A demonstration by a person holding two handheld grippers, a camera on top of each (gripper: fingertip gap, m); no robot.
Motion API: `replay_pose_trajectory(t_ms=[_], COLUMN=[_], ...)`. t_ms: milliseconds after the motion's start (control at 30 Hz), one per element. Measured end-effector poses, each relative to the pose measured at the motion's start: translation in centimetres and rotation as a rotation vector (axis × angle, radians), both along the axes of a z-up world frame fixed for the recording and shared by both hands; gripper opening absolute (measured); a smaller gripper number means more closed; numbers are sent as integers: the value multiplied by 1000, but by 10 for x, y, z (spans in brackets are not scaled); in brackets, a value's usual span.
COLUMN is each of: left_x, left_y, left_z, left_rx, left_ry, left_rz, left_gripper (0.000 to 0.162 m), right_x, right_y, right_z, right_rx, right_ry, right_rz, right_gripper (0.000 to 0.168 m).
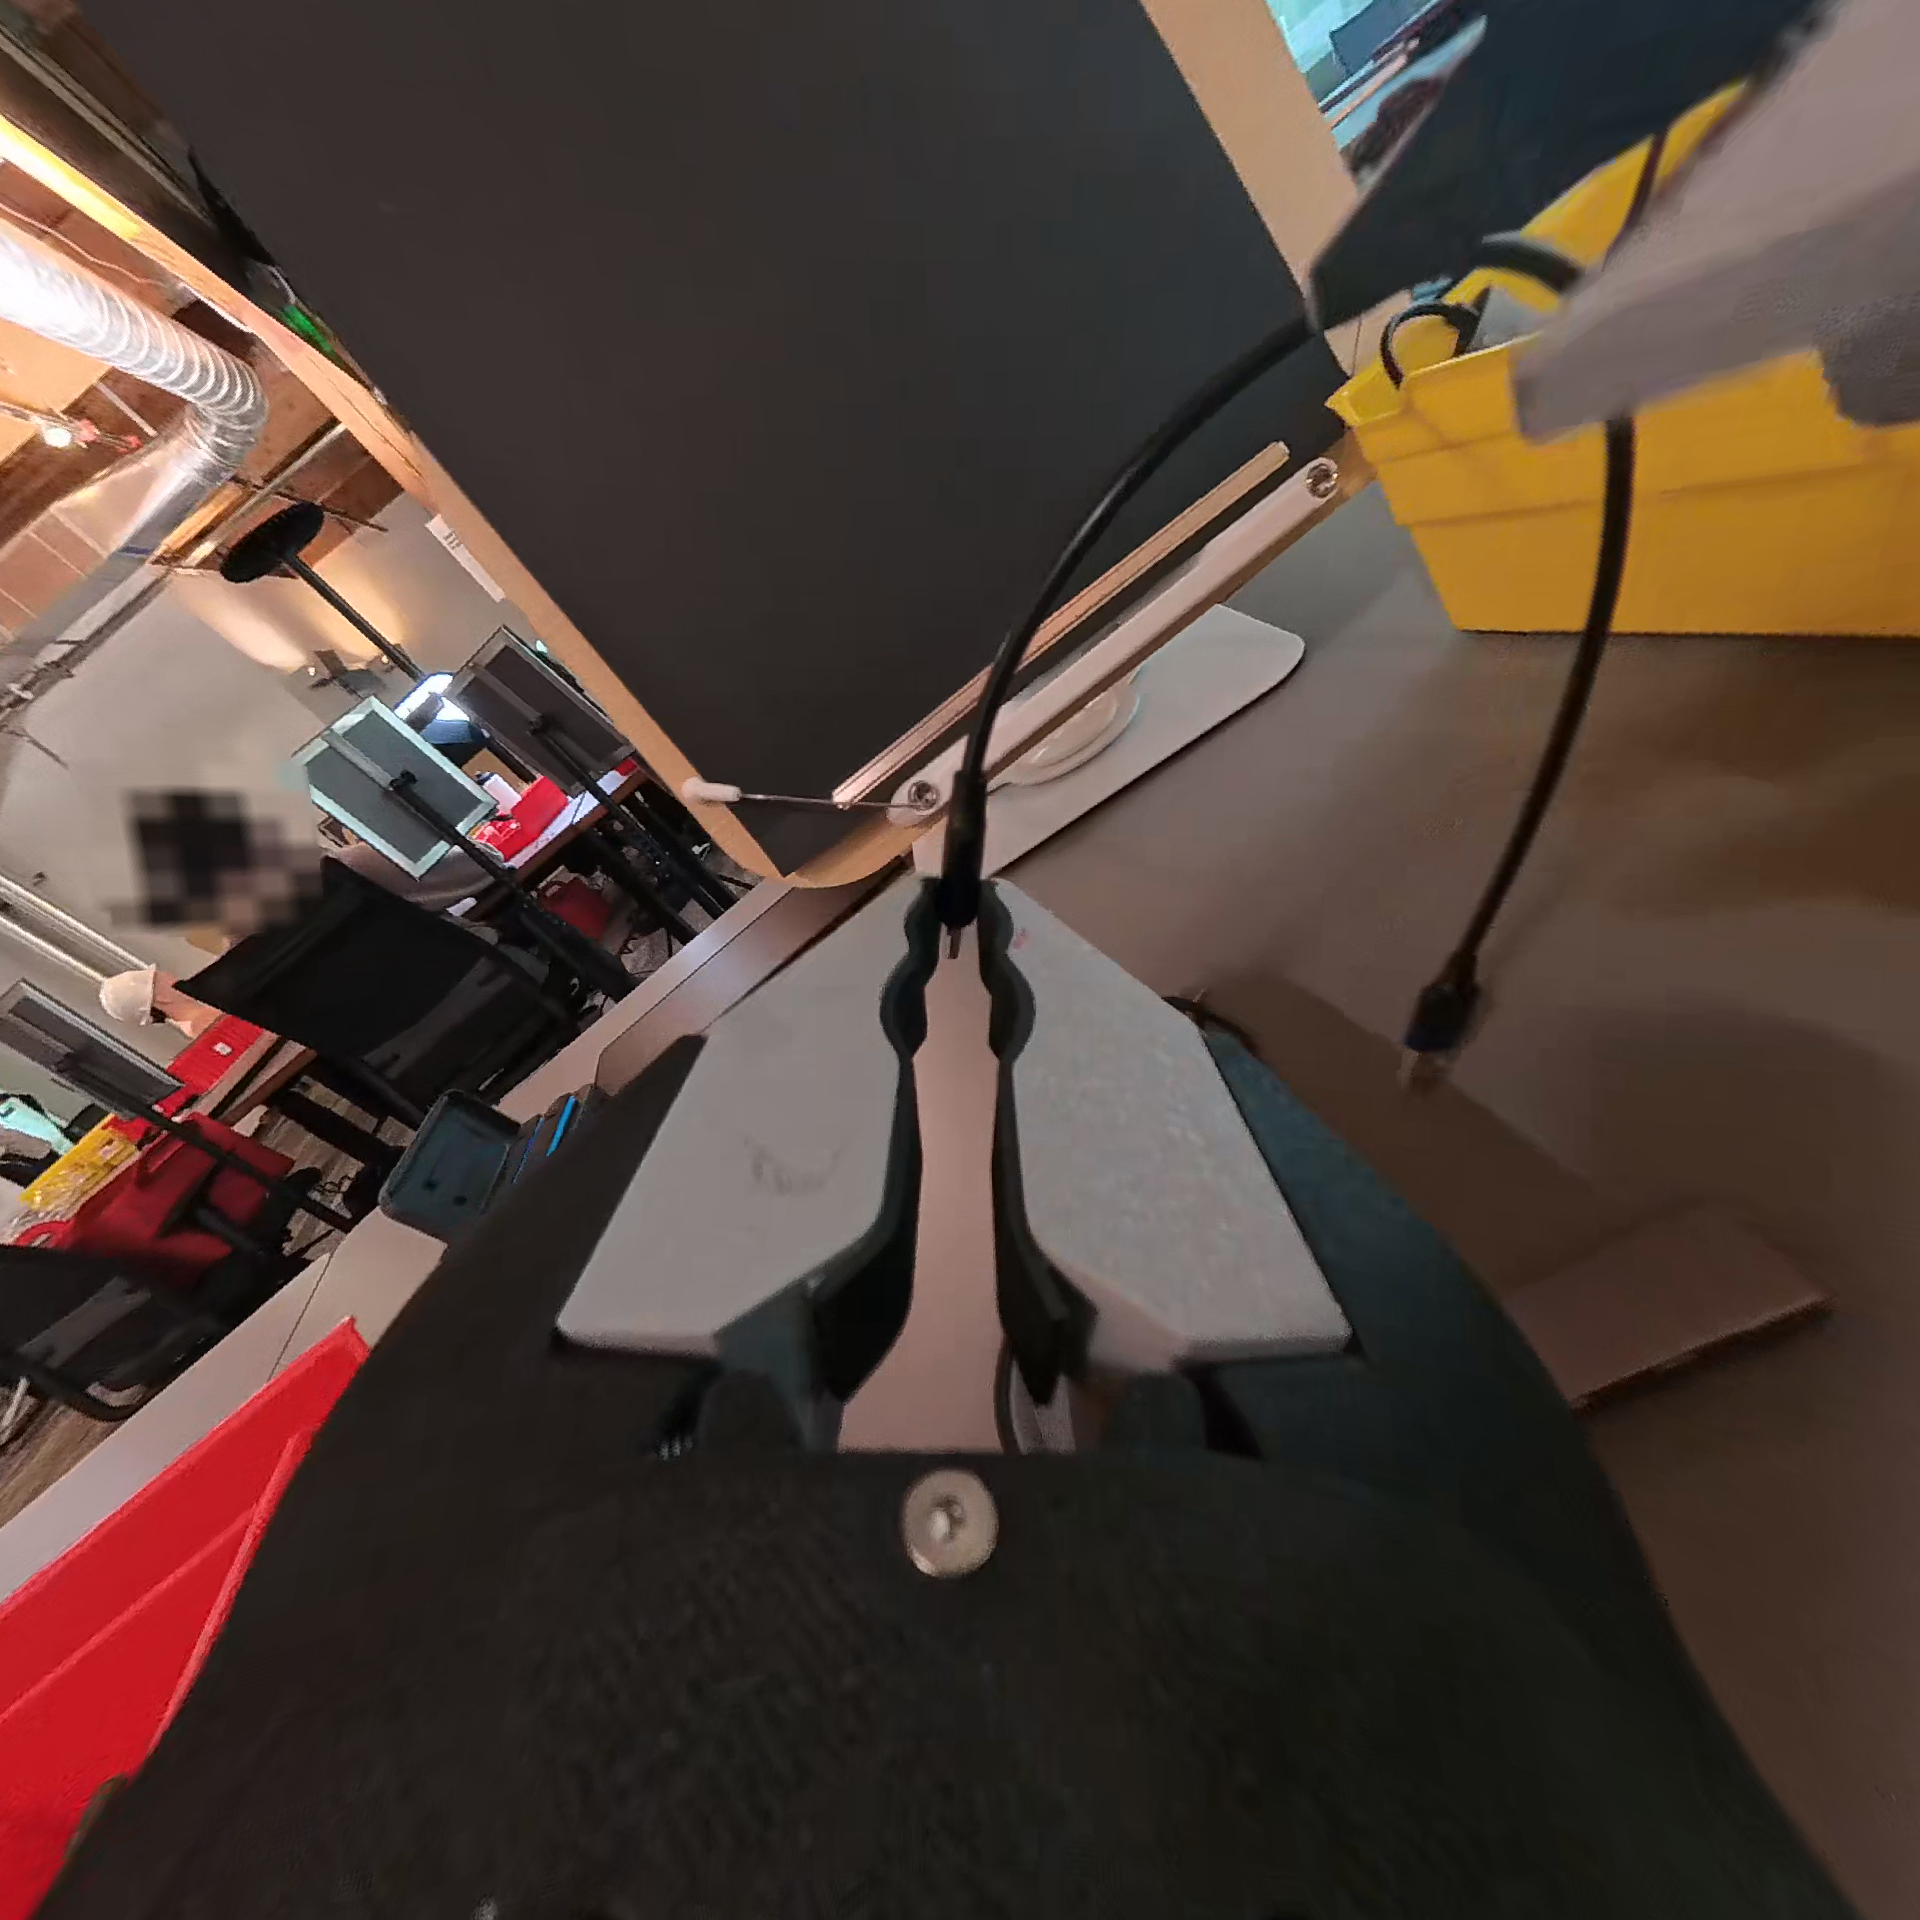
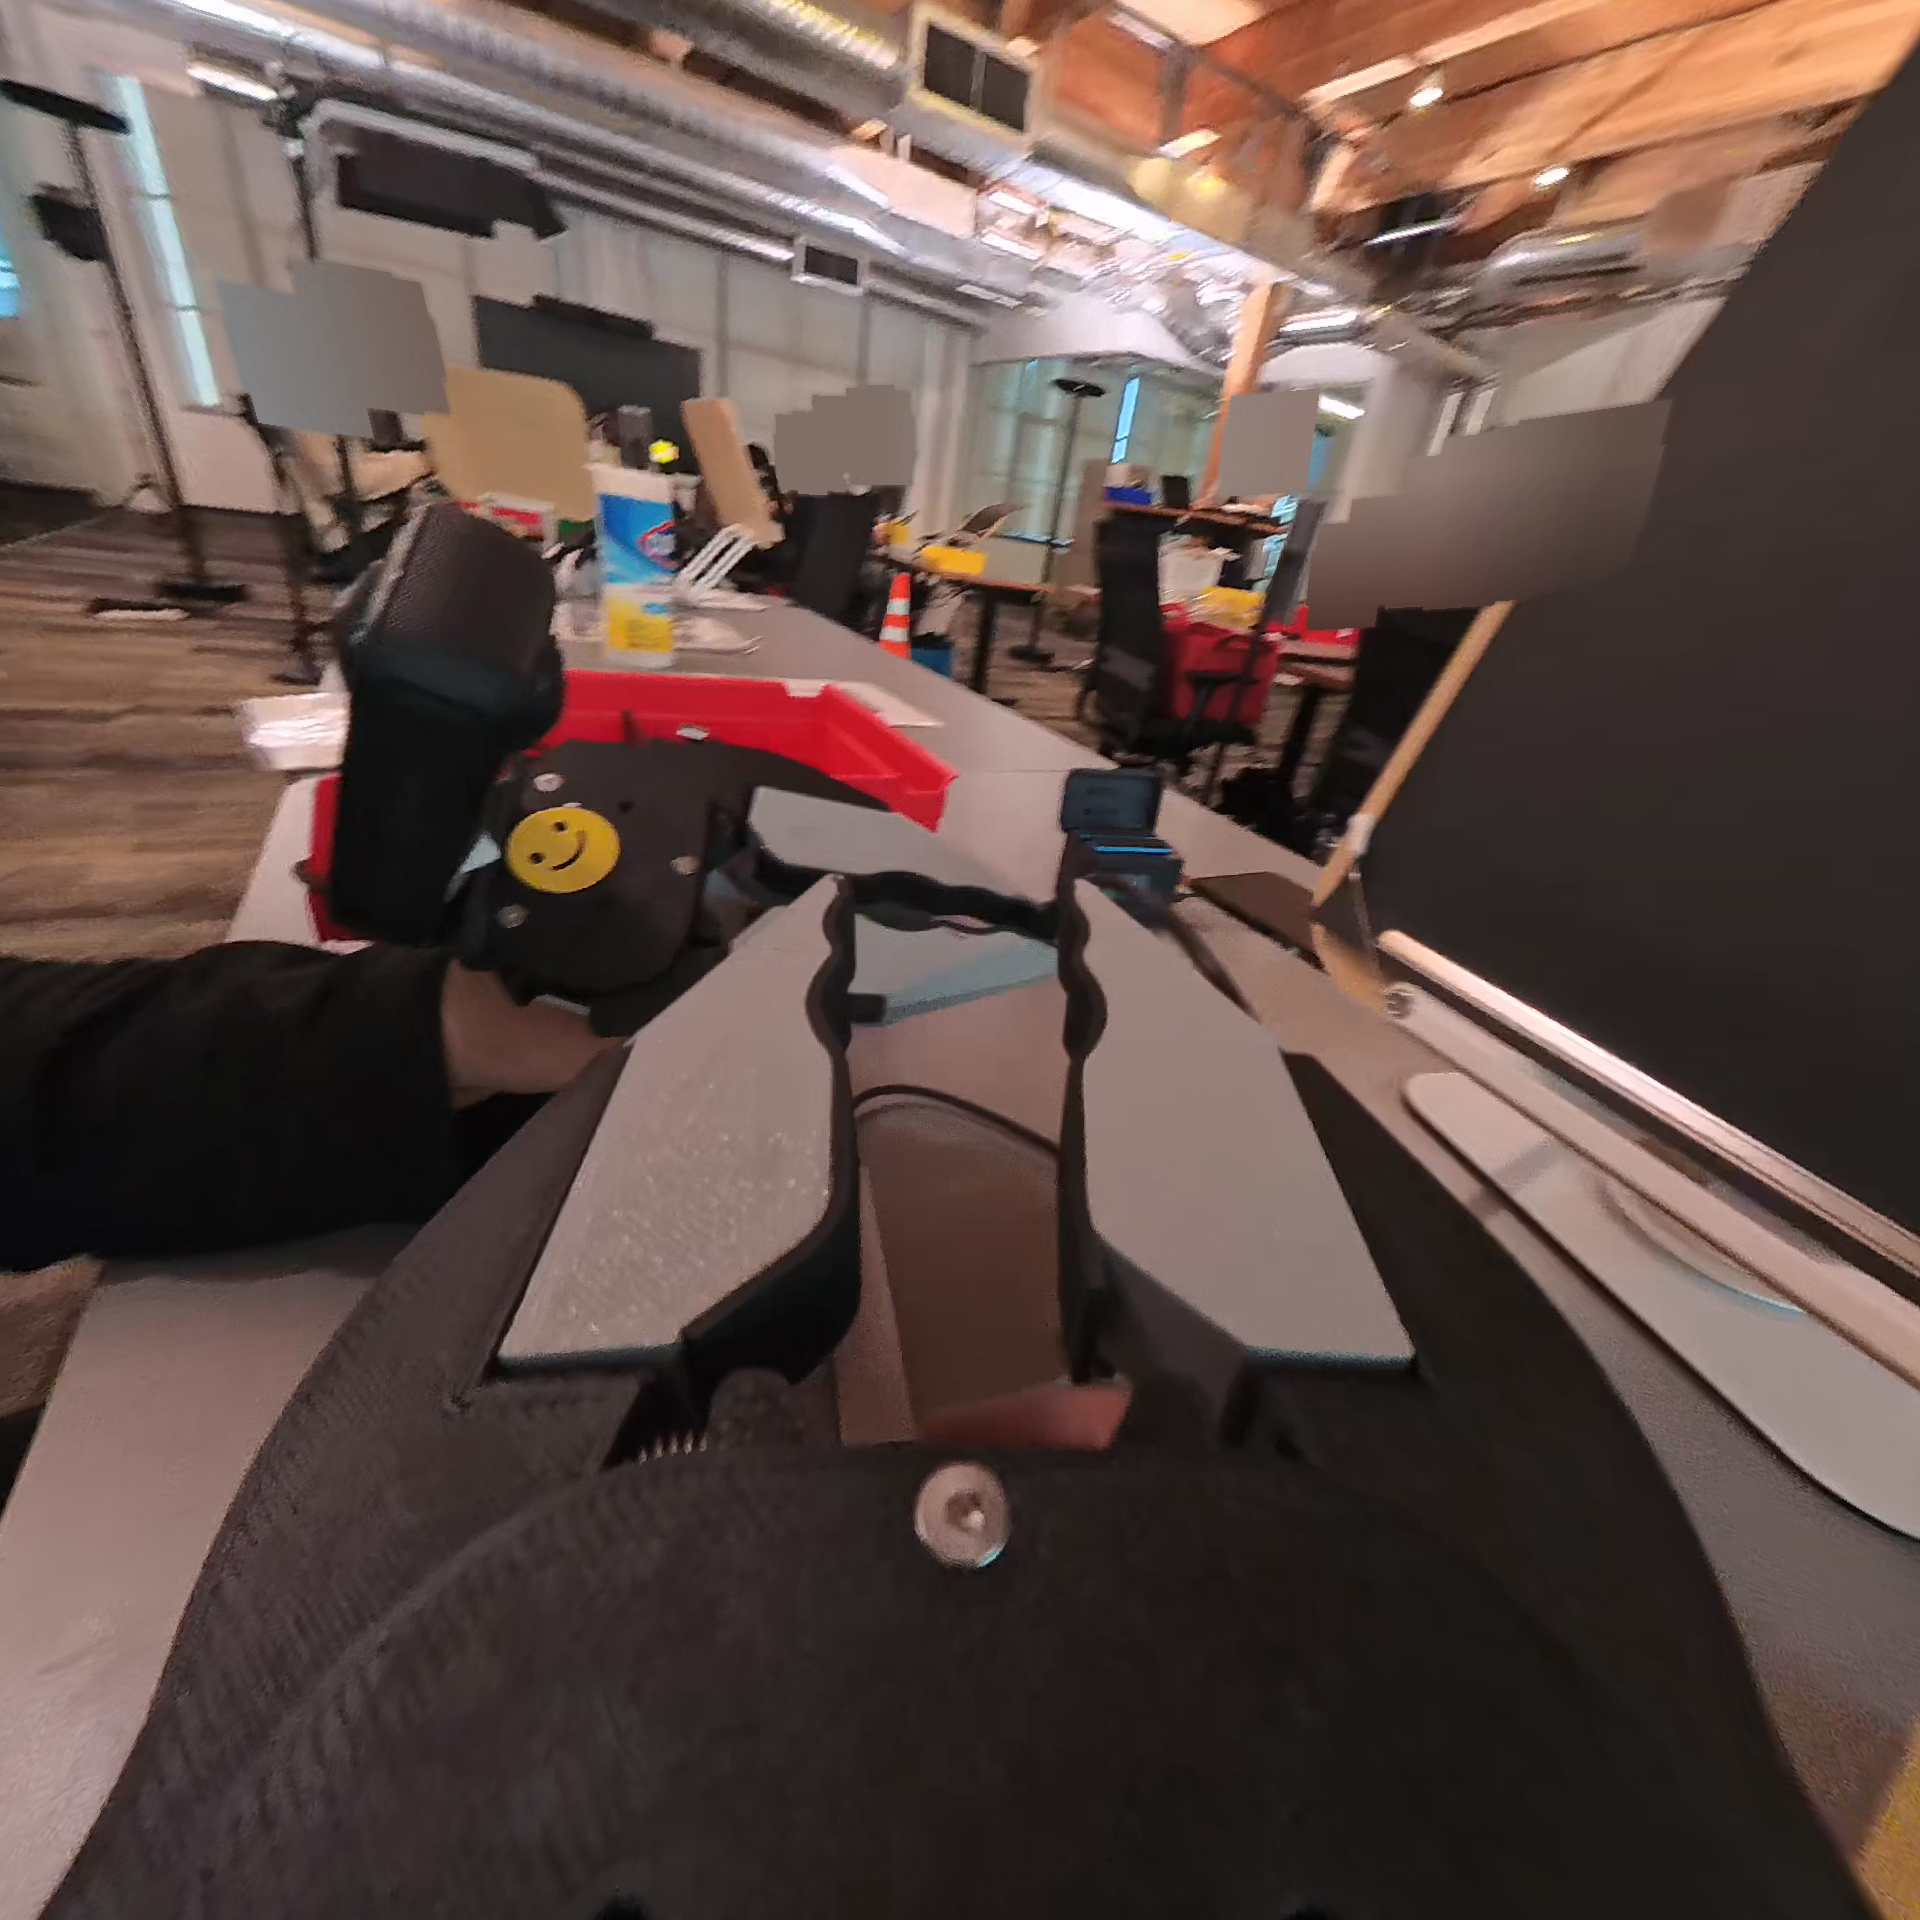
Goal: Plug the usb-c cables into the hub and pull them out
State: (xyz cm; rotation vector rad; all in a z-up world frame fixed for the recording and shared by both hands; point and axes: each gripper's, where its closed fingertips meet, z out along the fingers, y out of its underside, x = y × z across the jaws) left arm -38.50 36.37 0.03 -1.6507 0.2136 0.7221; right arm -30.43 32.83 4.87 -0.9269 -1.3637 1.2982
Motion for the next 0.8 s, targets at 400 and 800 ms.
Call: replay_pose_trajectory(t_ms=[400,800], left_x=[55,61], left_y=[9,8], left_z=[-5,-8], left_rx=[-11,-16], left_ry=[71,97], left_rz=[-235,-249], left_gripper=[5,5], right_x=[-24,-23], right_y=[21,27], right_z=[-39,-44], right_rx=[-206,-286], right_ry=[-192,-231], right_rz=[-37,-13], right_gripper=[41,8])
